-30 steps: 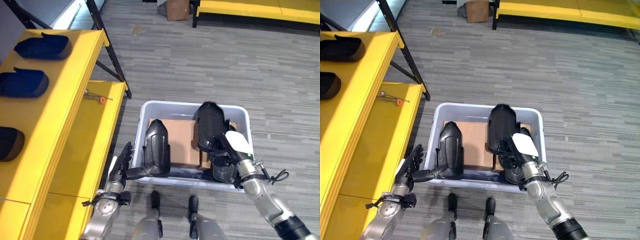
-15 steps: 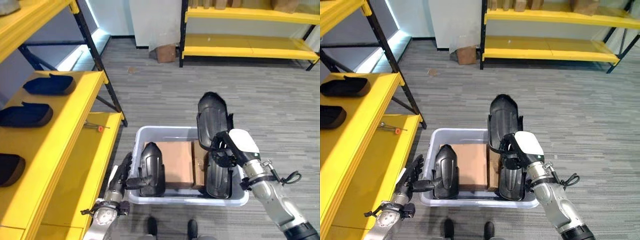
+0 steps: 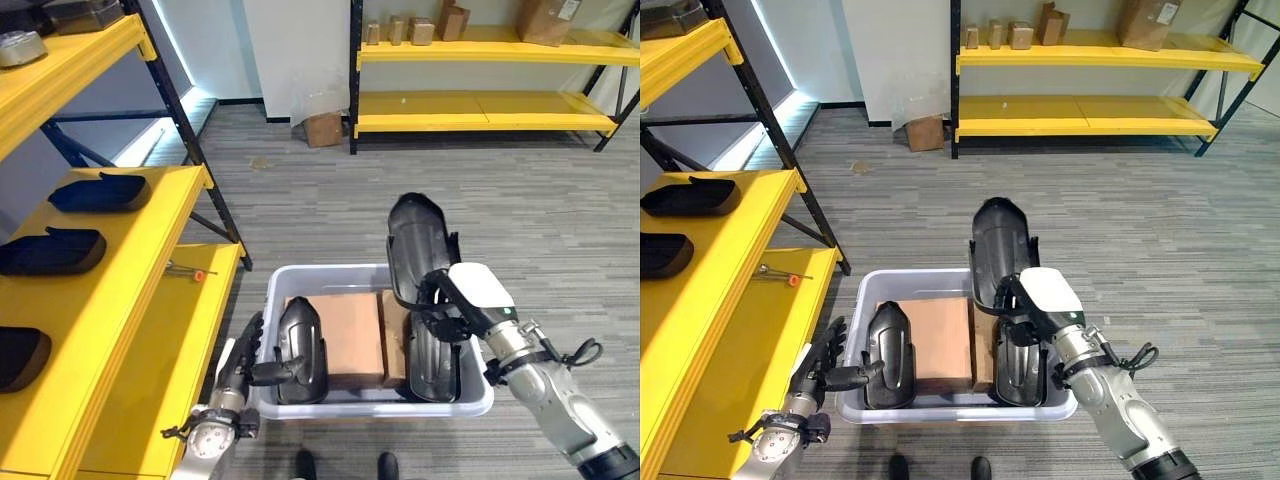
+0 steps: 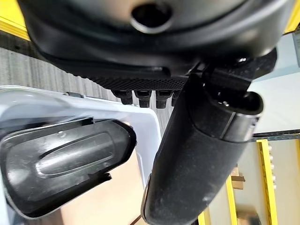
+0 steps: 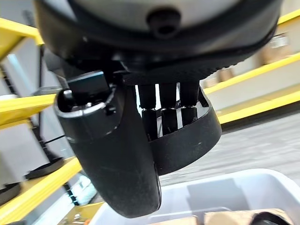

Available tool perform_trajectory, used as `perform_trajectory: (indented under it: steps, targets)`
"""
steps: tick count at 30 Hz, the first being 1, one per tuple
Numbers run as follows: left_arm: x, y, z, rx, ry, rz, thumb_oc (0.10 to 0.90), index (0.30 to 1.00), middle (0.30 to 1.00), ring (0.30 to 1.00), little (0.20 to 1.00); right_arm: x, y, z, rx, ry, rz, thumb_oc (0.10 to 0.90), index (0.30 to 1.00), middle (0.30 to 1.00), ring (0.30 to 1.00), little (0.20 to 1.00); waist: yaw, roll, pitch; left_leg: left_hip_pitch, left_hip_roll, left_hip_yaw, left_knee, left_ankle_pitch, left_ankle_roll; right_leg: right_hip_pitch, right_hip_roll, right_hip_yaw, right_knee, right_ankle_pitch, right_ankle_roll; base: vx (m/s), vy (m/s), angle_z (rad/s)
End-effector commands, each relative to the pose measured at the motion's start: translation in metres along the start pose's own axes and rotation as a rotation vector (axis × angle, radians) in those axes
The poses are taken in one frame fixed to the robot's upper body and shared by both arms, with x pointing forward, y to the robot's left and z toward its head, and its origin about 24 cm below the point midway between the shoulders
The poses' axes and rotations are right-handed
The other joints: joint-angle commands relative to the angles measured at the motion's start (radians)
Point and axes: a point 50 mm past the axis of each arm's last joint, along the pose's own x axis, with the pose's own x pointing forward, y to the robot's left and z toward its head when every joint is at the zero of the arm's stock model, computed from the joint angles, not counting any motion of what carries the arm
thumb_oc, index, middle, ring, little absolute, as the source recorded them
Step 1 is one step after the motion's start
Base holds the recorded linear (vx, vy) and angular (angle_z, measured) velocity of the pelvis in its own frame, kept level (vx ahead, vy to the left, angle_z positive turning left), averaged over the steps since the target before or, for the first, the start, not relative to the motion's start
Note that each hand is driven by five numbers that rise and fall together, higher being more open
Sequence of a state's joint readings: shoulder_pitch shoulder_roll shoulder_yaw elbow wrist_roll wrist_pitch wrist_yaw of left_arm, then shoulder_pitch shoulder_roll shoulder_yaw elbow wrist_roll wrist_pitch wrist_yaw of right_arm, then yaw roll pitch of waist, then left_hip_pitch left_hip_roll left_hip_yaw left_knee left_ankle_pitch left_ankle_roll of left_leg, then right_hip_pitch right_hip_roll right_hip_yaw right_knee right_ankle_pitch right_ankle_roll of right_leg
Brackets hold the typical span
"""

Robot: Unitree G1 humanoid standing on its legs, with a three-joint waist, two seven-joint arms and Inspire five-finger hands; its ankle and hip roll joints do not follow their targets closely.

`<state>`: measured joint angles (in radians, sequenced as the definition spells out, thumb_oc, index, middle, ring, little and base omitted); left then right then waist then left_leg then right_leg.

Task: Move parts from the plastic box to the shelf.

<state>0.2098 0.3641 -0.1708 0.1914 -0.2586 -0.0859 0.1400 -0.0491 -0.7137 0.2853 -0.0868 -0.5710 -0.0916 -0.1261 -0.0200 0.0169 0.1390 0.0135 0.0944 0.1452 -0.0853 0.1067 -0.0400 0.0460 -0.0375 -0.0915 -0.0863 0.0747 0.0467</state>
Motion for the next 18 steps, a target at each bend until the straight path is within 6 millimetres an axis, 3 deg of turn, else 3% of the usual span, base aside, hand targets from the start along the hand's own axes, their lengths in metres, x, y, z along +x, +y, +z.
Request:
perform_trajectory:
  steps: [1,5,9,11,12,14,18]
  targets:
    - [0.011,0.009,0.025,0.015,-0.138,0.032,0.900,1.000,1.000,1.000,1.000,0.025,-0.062,0.046,-0.056,-0.293,-0.261,0.400,0.300,0.300,0.300,0.300,0.041,-0.019,-0.095,0.060,0.119,-0.041,-0.002,-0.001,-0.082,-0.026,-0.028,-0.036,0.085,-0.068,0.057,-0.03,-0.098,0.00]
    - [0.006,0.012,0.019,-0.003,-0.117,0.049,0.900,1.000,1.000,1.000,1.000,0.030,-0.070,0.055,-0.058,-0.342,-0.280,0.400,0.300,0.300,0.300,0.300,0.072,-0.016,-0.065,0.049,0.150,-0.058,0.005,0.047,-0.098,-0.013,0.000,-0.053,0.071,-0.078,0.039,-0.07,-0.115,0.04]
    - [0.006,0.012,0.018,-0.010,-0.113,0.054,0.900,1.000,1.000,1.000,1.000,0.033,-0.076,0.057,-0.070,-0.359,-0.298,0.400,0.300,0.300,0.300,0.300,0.087,-0.014,-0.029,0.000,0.150,-0.096,0.013,0.076,-0.110,-0.009,0.002,-0.097,0.058,-0.078,0.030,-0.13,-0.067,0.38]
    - [0.007,0.010,0.018,-0.021,-0.112,0.051,0.900,1.000,1.000,1.000,1.000,0.031,-0.082,0.055,-0.085,-0.356,-0.327,0.400,0.300,0.300,0.300,0.300,0.083,-0.020,0.003,-0.066,0.152,-0.036,0.077,0.081,-0.098,-0.024,-0.029,-0.169,0.081,-0.085,0.024,-0.25,-0.056,0.80]
    - [0.008,0.010,0.018,-0.016,-0.109,0.047,0.900,1.000,1.000,1.000,1.000,0.029,-0.084,0.053,-0.094,-0.349,-0.337,0.400,0.300,0.300,0.300,0.300,0.061,-0.024,0.008,-0.076,0.183,0.072,0.117,0.081,-0.092,-0.038,-0.043,-0.209,0.094,-0.083,0.019,-0.13,-0.034,0.91]
    - [0.008,0.010,0.018,-0.011,-0.108,0.030,0.900,1.000,1.000,1.000,1.000,0.028,-0.083,0.049,-0.111,-0.324,-0.343,0.400,0.300,0.300,0.300,0.300,0.033,-0.025,-0.004,-0.050,0.257,0.229,0.140,0.068,-0.120,-0.038,-0.058,-0.259,0.092,-0.106,0.022,-0.05,-0.005,1.64]
    - [0.007,0.010,0.021,-0.027,-0.124,0.026,0.900,1.000,1.000,1.000,1.000,0.023,-0.081,0.044,-0.092,-0.291,-0.348,0.400,0.300,0.300,0.300,0.300,0.035,-0.014,-0.018,-0.008,0.310,0.242,0.174,0.105,-0.163,0.008,-0.072,-0.302,0.084,-0.100,0.033,0.06,0.069,0.95]
